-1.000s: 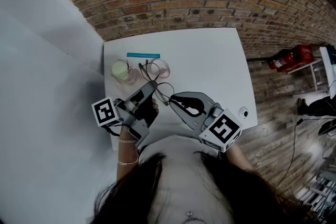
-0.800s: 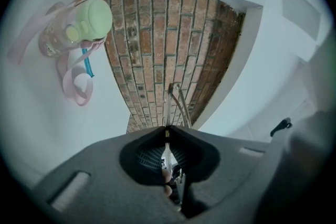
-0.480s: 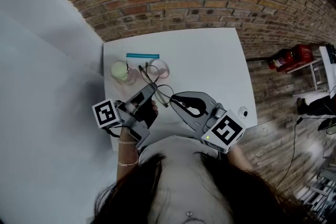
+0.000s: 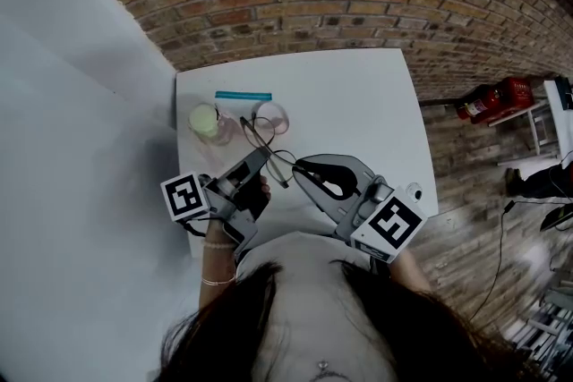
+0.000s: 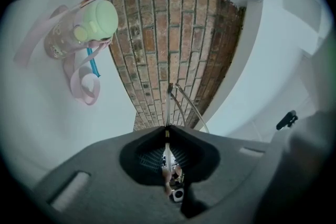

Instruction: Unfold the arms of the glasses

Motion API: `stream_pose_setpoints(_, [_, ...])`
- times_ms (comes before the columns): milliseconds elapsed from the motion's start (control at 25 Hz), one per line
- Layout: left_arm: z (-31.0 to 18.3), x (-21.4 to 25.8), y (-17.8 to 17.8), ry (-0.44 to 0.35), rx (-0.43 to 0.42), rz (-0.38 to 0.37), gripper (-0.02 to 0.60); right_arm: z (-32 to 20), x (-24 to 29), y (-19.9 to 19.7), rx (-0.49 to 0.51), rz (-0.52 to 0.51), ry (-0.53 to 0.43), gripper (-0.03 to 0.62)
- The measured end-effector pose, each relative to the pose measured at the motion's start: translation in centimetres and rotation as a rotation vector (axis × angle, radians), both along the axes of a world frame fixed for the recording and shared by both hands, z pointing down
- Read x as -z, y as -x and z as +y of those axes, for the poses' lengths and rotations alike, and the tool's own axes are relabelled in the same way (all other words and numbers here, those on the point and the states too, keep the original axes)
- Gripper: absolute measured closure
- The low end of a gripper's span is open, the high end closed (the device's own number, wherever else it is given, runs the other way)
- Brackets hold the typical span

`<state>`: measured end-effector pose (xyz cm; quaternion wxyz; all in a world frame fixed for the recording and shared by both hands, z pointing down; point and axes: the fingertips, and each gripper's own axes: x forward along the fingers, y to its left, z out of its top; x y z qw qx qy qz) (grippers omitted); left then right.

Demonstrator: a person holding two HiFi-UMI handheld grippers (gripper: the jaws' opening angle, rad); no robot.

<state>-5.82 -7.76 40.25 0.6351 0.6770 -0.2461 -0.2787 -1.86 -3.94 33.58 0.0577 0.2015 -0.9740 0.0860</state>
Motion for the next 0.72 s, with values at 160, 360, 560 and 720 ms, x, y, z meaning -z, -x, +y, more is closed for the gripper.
stream_pose_setpoints(160, [0.2, -0.5, -0.2, 0.003, -0.015, -0.016, 0.560, -0.4, 0.5, -0.2, -0.013, -0.022, 0.000, 0.563])
stream_pose_setpoints(360, [0.7, -1.1, -0.6, 0.015, -0.028, -0.027, 0.560, -0.6, 0.8, -0.5, -0.026, -0.037, -0.001, 0.563])
stream_pose_setpoints(560, [1.2, -1.7, -1.3, 0.029, -0.048, -0.054, 0.560, -1.1, 1.2, -0.8, -0.042, -0.050, -0.002, 0.563])
stream_pose_setpoints(720, [1.4, -2.0, -1.7, 0.034, -0.061, -0.061, 0.560, -1.3, 1.4, -1.1, -0.051, -0.054, -0.001, 0.563])
